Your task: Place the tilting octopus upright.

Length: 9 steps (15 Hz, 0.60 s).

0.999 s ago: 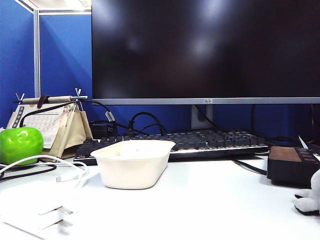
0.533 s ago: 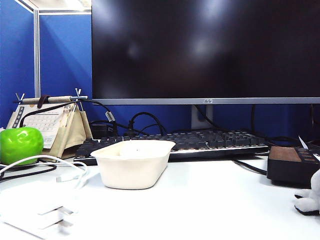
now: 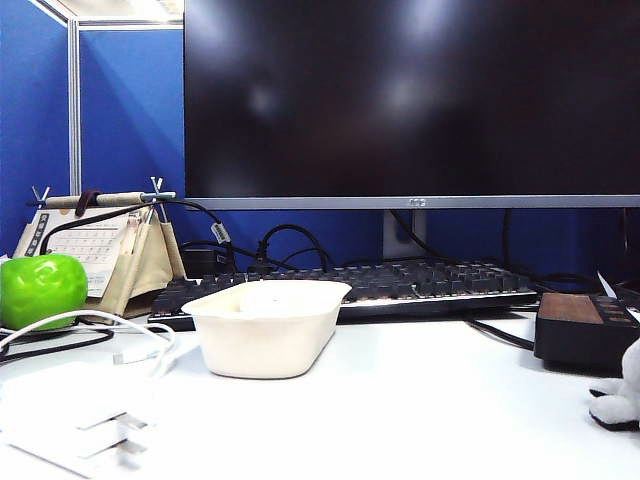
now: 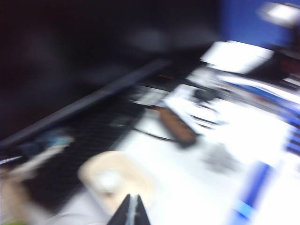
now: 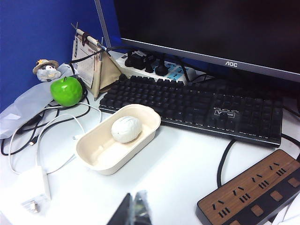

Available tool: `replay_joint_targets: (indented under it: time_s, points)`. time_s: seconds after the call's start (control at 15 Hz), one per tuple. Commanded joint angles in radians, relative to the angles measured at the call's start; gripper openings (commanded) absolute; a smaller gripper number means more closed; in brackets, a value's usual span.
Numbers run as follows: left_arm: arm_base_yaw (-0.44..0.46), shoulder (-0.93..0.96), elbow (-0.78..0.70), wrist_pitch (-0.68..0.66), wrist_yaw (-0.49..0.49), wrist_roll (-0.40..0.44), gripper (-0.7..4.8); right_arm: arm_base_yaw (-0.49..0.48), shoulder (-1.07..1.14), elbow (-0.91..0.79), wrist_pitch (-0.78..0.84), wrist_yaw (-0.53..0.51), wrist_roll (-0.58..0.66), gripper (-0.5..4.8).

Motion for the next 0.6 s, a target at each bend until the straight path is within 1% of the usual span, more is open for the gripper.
replay_joint_targets:
  time_s: [0.07, 0.13, 0.2, 0.27, 0.47, 0.53, 0.6]
  points:
    - [0.200, -0.050, 0.003, 0.009, 0.000, 0.004, -0.05, 0.000, 0.001, 0.002, 0.014, 0.004, 0.003, 0.08]
    - [0.346, -0.077, 0.003, 0.009, 0.000, 0.004, -0.05, 0.000, 0.001, 0.002, 0.014, 0.004, 0.003, 0.08]
    - [0.472, -0.093, 0.003, 0.009, 0.000, 0.004, -0.05, 0.000, 0.001, 0.002, 0.013, 0.003, 0.003, 0.08]
    - [0.552, -0.098, 0.003, 0.009, 0.000, 0.003, -0.05, 0.000, 0.000, 0.002, 0.013, 0.004, 0.003, 0.08]
    - [0.757, -0.103, 0.003, 0.010, 0.002, -0.002, -0.05, 0.000, 0.000, 0.002, 0.014, 0.004, 0.003, 0.08]
    - [0.800, -0.103, 0.003, 0.010, 0.001, -0.012, -0.05, 0.000, 0.000, 0.002, 0.014, 0.004, 0.003, 0.08]
    - [0.816, -0.103, 0.003, 0.010, 0.000, -0.011, -0.05, 0.000, 0.000, 0.002, 0.013, 0.003, 0.003, 0.08]
